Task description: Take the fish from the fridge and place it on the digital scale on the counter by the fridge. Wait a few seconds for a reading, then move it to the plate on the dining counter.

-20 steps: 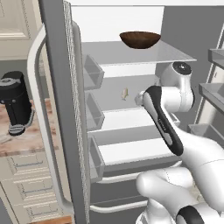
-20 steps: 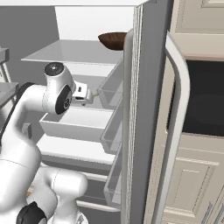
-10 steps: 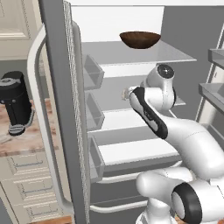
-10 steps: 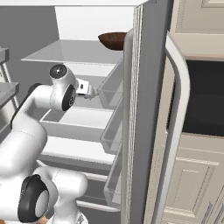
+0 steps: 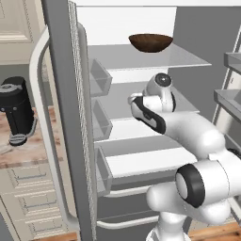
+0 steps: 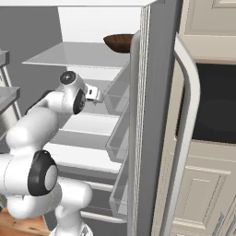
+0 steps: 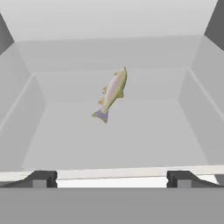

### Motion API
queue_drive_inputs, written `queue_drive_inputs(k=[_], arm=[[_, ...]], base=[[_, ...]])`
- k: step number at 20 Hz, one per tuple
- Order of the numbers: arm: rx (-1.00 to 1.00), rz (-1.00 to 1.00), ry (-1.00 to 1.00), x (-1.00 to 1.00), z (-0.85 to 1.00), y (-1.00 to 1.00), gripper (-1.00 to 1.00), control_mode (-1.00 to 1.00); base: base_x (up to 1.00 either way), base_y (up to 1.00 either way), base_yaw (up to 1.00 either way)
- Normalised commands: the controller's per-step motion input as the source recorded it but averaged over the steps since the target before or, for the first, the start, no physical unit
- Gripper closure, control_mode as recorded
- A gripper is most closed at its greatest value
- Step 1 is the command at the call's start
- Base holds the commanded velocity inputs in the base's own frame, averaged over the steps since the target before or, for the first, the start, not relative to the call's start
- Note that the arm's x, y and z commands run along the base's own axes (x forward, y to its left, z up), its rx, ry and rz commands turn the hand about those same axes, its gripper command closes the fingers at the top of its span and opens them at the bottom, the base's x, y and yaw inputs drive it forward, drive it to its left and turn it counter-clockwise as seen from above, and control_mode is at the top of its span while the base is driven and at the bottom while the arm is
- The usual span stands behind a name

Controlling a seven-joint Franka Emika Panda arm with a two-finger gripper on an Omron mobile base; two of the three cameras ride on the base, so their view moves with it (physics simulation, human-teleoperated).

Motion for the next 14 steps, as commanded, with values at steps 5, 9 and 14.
queue_drive_inputs(k=[5,9,14], arm=[[0.00,-0.03,0.00,0.38,-0.35,0.00,-1.00,-1.00],[0.00,-0.02,0.00,0.34,-0.30,0.00,-1.00,-1.00],[0.00,-0.01,-0.01,0.29,-0.29,0.00,-1.00,-1.00]], base=[[0.00,0.00,0.00],[0.00,0.00,0.00],[0.00,0.00,0.00]])
